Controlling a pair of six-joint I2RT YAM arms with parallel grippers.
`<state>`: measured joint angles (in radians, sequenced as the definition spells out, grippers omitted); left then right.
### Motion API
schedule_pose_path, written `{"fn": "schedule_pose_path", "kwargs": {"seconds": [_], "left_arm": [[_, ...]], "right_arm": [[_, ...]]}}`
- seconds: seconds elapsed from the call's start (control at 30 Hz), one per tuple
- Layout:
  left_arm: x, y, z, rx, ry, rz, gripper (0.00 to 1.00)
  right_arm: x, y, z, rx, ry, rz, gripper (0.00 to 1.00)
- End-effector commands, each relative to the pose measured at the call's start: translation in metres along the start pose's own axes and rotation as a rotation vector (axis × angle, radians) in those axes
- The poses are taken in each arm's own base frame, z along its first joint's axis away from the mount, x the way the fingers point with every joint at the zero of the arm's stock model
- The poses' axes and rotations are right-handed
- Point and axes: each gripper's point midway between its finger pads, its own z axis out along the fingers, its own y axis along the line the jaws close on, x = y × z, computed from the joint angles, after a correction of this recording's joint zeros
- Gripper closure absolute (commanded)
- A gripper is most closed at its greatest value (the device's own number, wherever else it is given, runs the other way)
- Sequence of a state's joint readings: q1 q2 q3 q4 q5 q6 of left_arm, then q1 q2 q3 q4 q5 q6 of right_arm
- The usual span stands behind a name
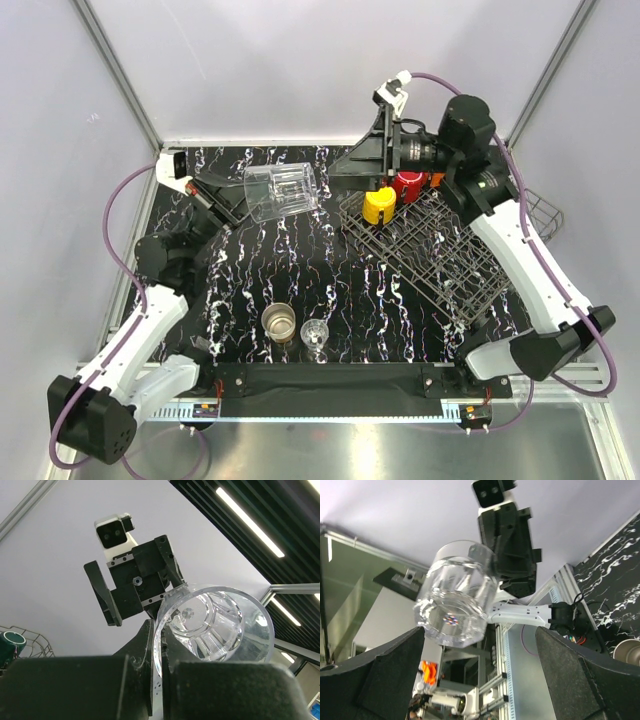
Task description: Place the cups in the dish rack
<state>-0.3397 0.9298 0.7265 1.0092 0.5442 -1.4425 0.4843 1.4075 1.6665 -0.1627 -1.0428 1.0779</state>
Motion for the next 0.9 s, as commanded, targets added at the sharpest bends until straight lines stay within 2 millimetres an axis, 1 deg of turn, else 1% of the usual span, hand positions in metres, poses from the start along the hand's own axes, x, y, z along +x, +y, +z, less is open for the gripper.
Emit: {"fn": "schedule_pose_path", "kwargs": {"seconds": [0.0, 0.03, 0.07, 0.1, 0.2, 0.23, 0.4, 0.5, 0.53, 0.57, 0.6, 0.73, 0.77, 0.8, 0.87], "left_arm": [[-0.006, -0.009, 0.005, 0.036, -0.034, 0.027, 1.00], [-0.004, -0.005, 0.006, 0.028, -0.027, 0.018, 1.00], [-0.003, -0.005, 0.007, 0.032, -0.023, 0.018, 1.00], [-0.003, -0.005, 0.007, 0.034, -0.024, 0.019, 1.00], [-0.002, -0.001, 0.010, 0.030, -0.025, 0.011, 1.00], [-0.002, -0.001, 0.011, 0.031, -0.022, 0.011, 1.00], [-0.002, 0.005, 0.015, 0.023, -0.013, -0.001, 1.00], [-0.001, 0.007, 0.019, 0.028, -0.006, -0.011, 1.00], [0.000, 0.008, 0.020, 0.026, -0.004, -0.018, 1.00], [0.000, 0.006, 0.022, 0.035, 0.000, -0.015, 1.00], [0.001, 0.008, 0.023, 0.031, 0.006, -0.021, 1.00], [0.003, 0.010, 0.024, 0.032, 0.017, -0.025, 1.00], [0.003, 0.011, 0.024, 0.031, 0.015, -0.026, 1.00], [0.004, 0.012, 0.024, 0.030, 0.017, -0.027, 1.00], [0.005, 0.014, 0.023, 0.029, 0.020, -0.036, 1.00]], "right_arm": [[0.008, 0.030, 0.006, -0.082, 0.066, -0.106, 0.00], [0.010, 0.030, 0.008, -0.083, 0.081, -0.100, 0.00], [0.012, 0.030, 0.012, -0.092, 0.099, -0.098, 0.00], [0.013, 0.034, 0.013, -0.102, 0.105, -0.110, 0.00], [0.017, 0.037, 0.016, -0.108, 0.123, -0.122, 0.00], [0.018, 0.034, 0.017, -0.105, 0.131, -0.116, 0.00], [0.024, 0.038, 0.021, -0.122, 0.163, -0.117, 0.00], [0.027, 0.033, 0.024, -0.117, 0.183, -0.099, 0.00], [0.026, 0.029, 0.025, -0.110, 0.187, -0.088, 0.00], [0.027, 0.029, 0.026, -0.109, 0.189, -0.085, 0.00], [0.026, 0.030, 0.026, -0.111, 0.191, -0.088, 0.00], [0.023, 0.022, 0.031, -0.085, 0.190, -0.073, 0.00], [0.022, 0.020, 0.031, -0.082, 0.190, -0.072, 0.02], [0.022, 0.021, 0.032, -0.083, 0.191, -0.075, 0.07], [0.021, 0.018, 0.033, -0.075, 0.188, -0.071, 0.10]]}}
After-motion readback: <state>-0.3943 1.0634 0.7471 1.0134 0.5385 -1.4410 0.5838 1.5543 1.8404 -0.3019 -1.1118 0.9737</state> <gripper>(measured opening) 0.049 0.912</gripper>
